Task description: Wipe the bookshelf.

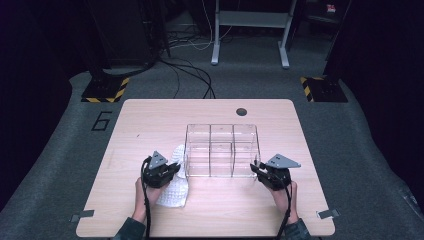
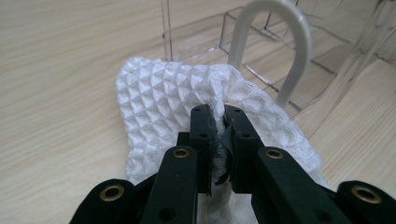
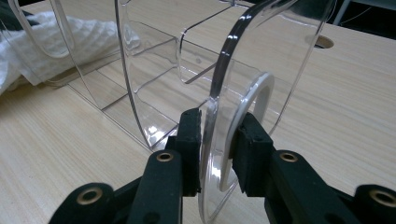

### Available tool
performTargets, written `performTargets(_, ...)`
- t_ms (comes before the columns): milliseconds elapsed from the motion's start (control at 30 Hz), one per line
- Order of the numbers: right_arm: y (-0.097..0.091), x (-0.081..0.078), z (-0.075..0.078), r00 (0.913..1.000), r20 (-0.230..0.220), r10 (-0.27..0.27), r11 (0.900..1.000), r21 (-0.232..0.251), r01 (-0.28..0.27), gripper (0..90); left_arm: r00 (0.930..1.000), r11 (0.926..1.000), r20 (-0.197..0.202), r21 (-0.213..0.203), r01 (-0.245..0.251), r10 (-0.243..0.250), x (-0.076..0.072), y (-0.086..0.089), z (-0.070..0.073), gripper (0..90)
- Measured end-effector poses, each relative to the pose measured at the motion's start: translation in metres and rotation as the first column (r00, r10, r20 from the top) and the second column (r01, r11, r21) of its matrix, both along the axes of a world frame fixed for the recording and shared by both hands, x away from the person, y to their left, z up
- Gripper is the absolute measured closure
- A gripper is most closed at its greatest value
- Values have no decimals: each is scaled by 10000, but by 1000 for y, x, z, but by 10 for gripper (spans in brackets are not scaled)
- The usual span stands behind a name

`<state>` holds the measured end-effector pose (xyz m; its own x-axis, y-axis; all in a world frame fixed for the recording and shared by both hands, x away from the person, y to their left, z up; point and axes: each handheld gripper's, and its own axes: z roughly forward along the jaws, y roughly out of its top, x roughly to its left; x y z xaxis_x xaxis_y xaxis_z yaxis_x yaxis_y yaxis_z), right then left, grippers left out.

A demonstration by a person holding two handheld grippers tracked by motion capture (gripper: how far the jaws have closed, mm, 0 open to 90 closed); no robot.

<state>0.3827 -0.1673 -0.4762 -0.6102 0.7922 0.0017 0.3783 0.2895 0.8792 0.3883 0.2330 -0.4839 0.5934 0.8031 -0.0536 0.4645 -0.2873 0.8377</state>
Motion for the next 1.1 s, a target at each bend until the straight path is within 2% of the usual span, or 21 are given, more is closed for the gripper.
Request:
performTargets(33,0,0,0,10000,-1,2,10000,4,-2,736,9997,10000,263,23,-29,28,-3,2,7,829)
performTargets(167,0,0,0,10000,36,11,10000,-37,-10,736,9988,9999,488,43,-98,96,-8,3,18,828)
performTargets(200,0,0,0,10000,35,12,10000,-38,-12,736,9973,9997,695,-11,-247,247,-11,3,24,829)
performTargets(267,0,0,0,10000,27,11,10000,-23,-11,736,9969,9996,739,-15,-279,279,-12,4,28,829)
performTargets(300,0,0,0,10000,26,11,10000,-19,-11,735,9950,9992,917,-93,-395,402,-15,5,35,829)
performTargets(400,-1,0,0,10000,7,18,10000,-36,-18,735,9930,9987,1075,-223,-459,481,-16,6,42,829)
performTargets(433,0,0,0,10000,-28,4,10000,-16,-4,735,9907,9981,1243,-343,-515,554,-18,7,50,829)
performTargets(467,0,0,0,10000,-14,4,10000,-31,-4,735,9907,9981,1243,-343,-515,554,-18,7,50,829)
performTargets(500,0,0,0,10000,27,5,10000,-70,-5,735,9884,9978,1401,-393,-541,591,-20,7,57,829)
performTargets(533,0,0,0,10000,20,10,10000,-77,-10,735,9884,9978,1401,-393,-541,591,-20,7,57,829)
performTargets(567,0,0,0,10000,17,6,10000,-75,-6,736,9867,9985,1541,-261,-476,511,-20,7,64,829)
performTargets(700,0,0,0,10000,54,71,9999,-131,-70,735,9837,9983,1711,-303,-505,550,-20,5,75,829)
performTargets(767,0,0,0,10000,13,12,10000,-86,-12,735,9800,9977,1894,-404,-547,614,-19,1,85,829)
performTargets(800,0,0,0,10000,13,12,10000,-86,-12,735,9800,9977,1894,-404,-547,614,-19,1,85,829)
performTargets(833,0,0,0,10000,58,66,9999,-126,-65,735,9775,9981,2037,-396,-481,552,-18,-3,93,829)
performTargets(933,0,0,0,10000,12,-12,10000,-53,12,735,9768,9988,2094,-299,-397,451,-18,-9,100,829)
performTargets(1033,0,0,0,10000,-10,25,10000,-87,-25,734,9705,9997,2400,-178,-178,216,-15,-23,111,829)
performTargets(1067,0,0,0,10000,-12,30,10000,-91,-30,734,9705,9997,2400,-178,-178,216,-15,-23,111,829)
performTargets(1100,0,0,0,10000,-8,31,10000,-93,-31,734,9659,9999,2586,-76,-127,142,-14,-31,116,829)
